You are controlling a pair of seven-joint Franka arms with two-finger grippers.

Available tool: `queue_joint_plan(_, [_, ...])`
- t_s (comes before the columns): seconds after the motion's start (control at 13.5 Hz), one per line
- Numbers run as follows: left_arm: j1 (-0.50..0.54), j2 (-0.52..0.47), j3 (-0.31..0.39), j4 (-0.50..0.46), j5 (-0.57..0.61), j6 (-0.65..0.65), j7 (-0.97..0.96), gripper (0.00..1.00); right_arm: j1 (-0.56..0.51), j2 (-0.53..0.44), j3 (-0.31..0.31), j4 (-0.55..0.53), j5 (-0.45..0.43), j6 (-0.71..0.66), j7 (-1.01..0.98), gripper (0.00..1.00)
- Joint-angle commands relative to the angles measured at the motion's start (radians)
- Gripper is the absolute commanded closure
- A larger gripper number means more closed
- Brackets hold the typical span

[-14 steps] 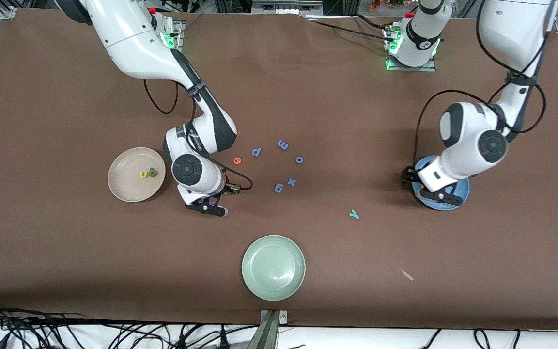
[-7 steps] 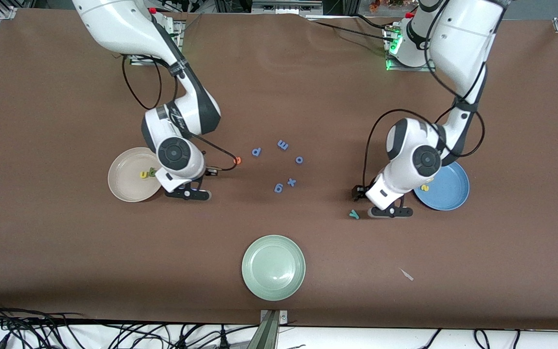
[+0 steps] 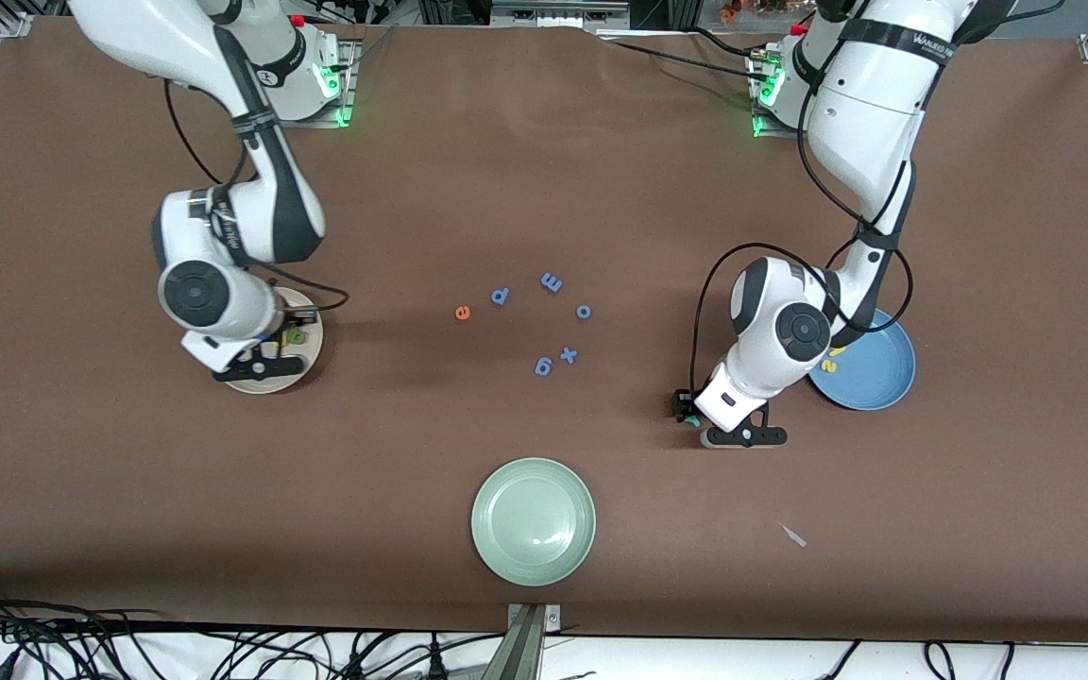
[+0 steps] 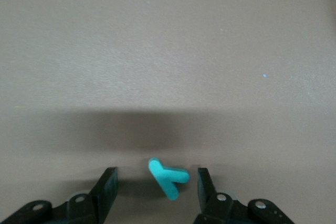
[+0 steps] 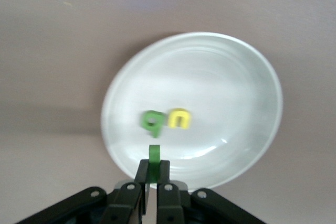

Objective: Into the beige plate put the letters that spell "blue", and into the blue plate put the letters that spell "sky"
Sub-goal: 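Drop the green l into the cream plate while the left gripper grasps teal letter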

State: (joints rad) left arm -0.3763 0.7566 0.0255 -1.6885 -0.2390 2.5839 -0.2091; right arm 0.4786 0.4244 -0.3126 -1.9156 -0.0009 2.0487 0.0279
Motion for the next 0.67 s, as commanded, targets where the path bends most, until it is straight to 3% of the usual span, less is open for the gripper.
queue_joint_plan(0.0, [-0.027, 0.027, 0.017, 0.032, -0.025, 0.010, -0.003, 0.32, -0.009, 0.003, -0.003, -0.028, 0.006, 0.007, -0.026, 0.89])
queue_joint_plan(0.15, [-0.033, 0.027, 0.017, 0.029, -0.023, 0.010, -0.001, 0.35, -0.012, 0.007, -0.002, -0.019, 0.007, 0.001, -0.025, 0.00])
queue_joint_plan(0.44, [-0.043, 0.032, 0.019, 0.023, -0.014, 0.010, 0.005, 0.58, -0.002, 0.004, 0.006, 0.016, 0.071, -0.019, 0.001, 0.00])
queue_joint_plan(0.59, [-0.043, 0.032, 0.019, 0.017, -0.011, 0.012, 0.007, 0.65, 0.005, 0.005, 0.029, 0.030, 0.131, -0.022, 0.044, 0.00])
